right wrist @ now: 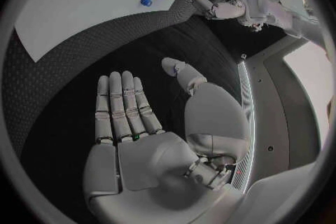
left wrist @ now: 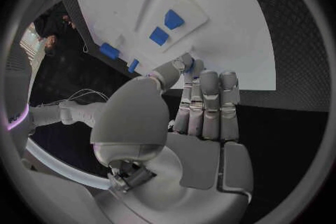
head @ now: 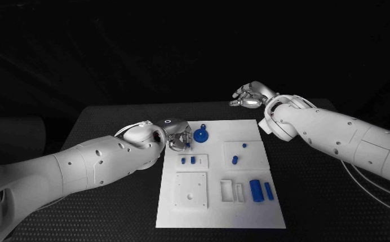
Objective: Assemble the parts on the task board
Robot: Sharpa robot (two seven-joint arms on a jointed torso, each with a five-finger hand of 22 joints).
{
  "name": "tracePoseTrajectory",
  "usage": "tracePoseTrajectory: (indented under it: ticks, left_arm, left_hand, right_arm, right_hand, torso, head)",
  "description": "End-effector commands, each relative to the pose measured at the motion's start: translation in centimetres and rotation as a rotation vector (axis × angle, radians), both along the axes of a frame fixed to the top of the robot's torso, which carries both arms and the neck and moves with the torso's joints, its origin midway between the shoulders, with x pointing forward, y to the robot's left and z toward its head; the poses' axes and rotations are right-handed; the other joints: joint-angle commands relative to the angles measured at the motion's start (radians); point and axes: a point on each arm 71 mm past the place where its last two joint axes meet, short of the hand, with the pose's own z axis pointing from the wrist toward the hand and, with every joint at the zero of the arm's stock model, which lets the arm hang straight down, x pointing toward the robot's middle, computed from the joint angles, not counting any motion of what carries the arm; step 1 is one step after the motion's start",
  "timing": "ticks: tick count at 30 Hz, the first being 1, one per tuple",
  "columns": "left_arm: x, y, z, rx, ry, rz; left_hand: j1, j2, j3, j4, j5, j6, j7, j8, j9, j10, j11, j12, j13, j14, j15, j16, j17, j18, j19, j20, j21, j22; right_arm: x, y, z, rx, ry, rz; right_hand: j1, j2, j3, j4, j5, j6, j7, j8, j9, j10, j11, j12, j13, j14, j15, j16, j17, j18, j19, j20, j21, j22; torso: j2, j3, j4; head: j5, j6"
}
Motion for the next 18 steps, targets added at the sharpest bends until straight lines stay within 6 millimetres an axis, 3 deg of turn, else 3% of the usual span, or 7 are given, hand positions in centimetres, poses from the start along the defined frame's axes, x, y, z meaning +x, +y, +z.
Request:
tracePoseTrajectory:
  ticks: [1,18]
  left_arm:
    - [-0.02,0.1,-0.08,0.01,0.017,0.001]
    - [-0.06,-0.65,-0.17,0.011,0.026,-0.014]
  left_hand:
    - [-0.002,0.004,0.006,0.001,0.002,0.006,0.002,0.006,0.001,0.008,0.002,-0.003,0.001,0.004,-0.002,0.0,-0.002,0.025,0.004,-0.036,0.004,0.018]
    - [-0.003,0.004,0.008,0.001,0.001,0.006,0.002,0.005,0.0,0.008,0.002,-0.005,0.001,0.004,-0.002,0.0,-0.002,0.024,0.004,-0.036,0.004,0.018]
  right_arm:
    - [-0.04,0.04,0.01,-0.003,-0.001,0.012]
    - [-0.03,0.24,0.0,-0.002,-0.001,0.015]
  right_hand:
    - [0.002,0.007,0.001,0.003,0.006,-0.004,0.024,0.005,-0.001,-0.004,-0.002,0.005,-0.002,-0.008,-0.001,0.007,-0.002,0.005,0.002,0.008,-0.004,0.001]
    - [0.003,0.008,0.001,0.004,0.006,-0.004,0.024,0.006,-0.002,-0.005,-0.002,0.006,-0.004,-0.009,-0.001,0.008,-0.003,0.006,0.002,0.009,-0.004,0.002]
  torso:
    - [0.0,0.0003,-0.0005]
    - [0.0,0.0001,-0.0002]
  head:
    - [0.0,-0.001]
    - [0.001,-0.001]
